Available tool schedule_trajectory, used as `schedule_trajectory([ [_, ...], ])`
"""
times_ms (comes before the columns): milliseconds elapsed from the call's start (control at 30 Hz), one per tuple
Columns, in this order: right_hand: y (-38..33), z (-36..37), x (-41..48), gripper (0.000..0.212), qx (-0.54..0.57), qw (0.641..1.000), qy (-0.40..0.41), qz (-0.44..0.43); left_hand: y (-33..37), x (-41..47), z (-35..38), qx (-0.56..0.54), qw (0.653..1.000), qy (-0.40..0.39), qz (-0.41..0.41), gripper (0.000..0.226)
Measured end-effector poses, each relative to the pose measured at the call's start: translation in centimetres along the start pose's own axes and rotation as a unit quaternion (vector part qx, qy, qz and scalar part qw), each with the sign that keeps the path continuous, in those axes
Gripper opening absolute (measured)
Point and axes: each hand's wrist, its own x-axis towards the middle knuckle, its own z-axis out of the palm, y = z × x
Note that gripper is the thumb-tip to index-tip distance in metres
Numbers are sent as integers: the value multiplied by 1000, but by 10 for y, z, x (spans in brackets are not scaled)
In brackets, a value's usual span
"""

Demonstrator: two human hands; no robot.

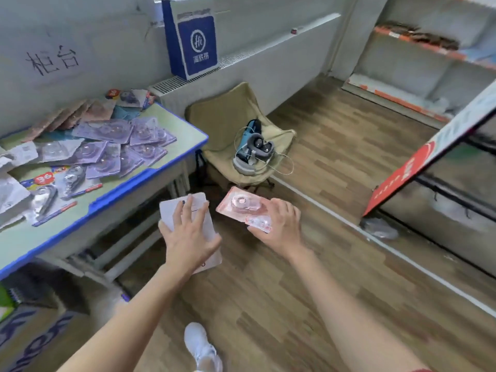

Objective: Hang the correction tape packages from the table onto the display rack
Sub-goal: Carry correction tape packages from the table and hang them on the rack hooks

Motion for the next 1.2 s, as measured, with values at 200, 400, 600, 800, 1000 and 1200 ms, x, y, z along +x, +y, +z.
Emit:
schedule_trajectory([
  [200, 94, -63, -132, 68, -47, 991, 50, 116, 108, -70, 30, 7, 992, -33, 122, 77],
  [400, 178, -117, -230, 72, -68, 969, 95, 217, 221, -118, 55, 15, 967, -54, 250, 81],
  [600, 263, -160, -284, 76, -67, 947, 132, 285, 331, -131, 78, 22, 936, -68, 346, 78],
  [800, 359, -208, -296, 73, -85, 922, 165, 340, 448, -119, 107, 17, 911, -66, 408, 78],
  [1000, 456, -267, -291, 73, -105, 902, 190, 373, 571, -98, 125, 15, 890, -61, 452, 79],
  [1200, 534, -313, -289, 71, -130, 893, 213, 375, 665, -86, 138, 15, 873, -47, 486, 78],
])
